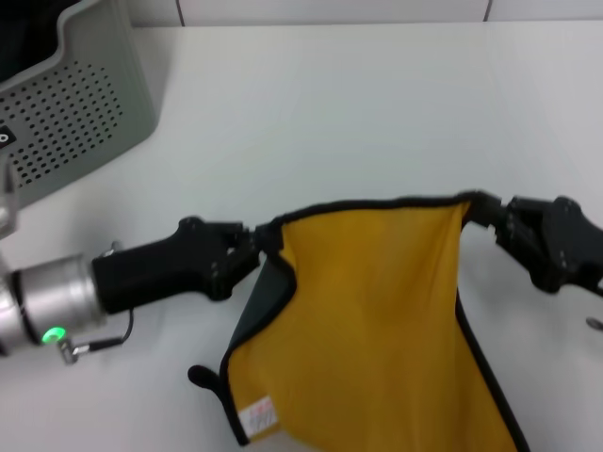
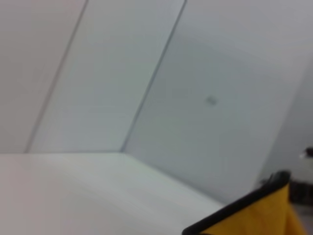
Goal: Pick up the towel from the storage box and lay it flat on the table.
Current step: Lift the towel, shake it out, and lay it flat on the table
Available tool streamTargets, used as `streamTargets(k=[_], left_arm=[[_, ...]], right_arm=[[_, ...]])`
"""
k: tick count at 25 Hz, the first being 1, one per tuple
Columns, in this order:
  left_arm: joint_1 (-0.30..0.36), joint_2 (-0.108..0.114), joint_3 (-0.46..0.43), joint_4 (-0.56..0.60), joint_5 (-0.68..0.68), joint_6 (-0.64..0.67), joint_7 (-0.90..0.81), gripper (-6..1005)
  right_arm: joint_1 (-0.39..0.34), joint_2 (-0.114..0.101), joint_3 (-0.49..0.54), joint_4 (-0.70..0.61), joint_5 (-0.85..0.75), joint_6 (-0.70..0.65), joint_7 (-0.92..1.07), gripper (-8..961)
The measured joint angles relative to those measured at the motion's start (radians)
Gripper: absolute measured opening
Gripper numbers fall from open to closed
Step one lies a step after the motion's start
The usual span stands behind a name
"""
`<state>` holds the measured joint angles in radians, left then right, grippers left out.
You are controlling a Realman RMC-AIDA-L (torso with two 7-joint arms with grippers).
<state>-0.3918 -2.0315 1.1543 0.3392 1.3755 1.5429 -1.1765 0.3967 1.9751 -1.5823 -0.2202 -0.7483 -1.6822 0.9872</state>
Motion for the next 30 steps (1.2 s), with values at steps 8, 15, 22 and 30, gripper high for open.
streamTargets(k=[8,15,22,30], left_arm=[[-0.06,0.001,-0.025,0.007,-0.002,-0.129,0.004,70],[-0.073,-0.006,-0.148,0.021,-0.007,-0.134,0.077,73],[-0.11,-0.03,-0.148,0.022,0.033,-0.255,0.146,76],[-0.149,-0.064,-0.152,0.023,0.056,-0.44,0.239,80]], right_arm=[[0.028,-0.008,0.05,-0.002,0.0,0.152,0.036,7],[0.055,-0.004,0.074,-0.057,0.001,0.298,0.038,8],[0.084,0.009,0.075,-0.077,-0.004,0.413,0.039,9],[0.098,0.025,0.076,-0.097,0.002,0.534,0.03,10]])
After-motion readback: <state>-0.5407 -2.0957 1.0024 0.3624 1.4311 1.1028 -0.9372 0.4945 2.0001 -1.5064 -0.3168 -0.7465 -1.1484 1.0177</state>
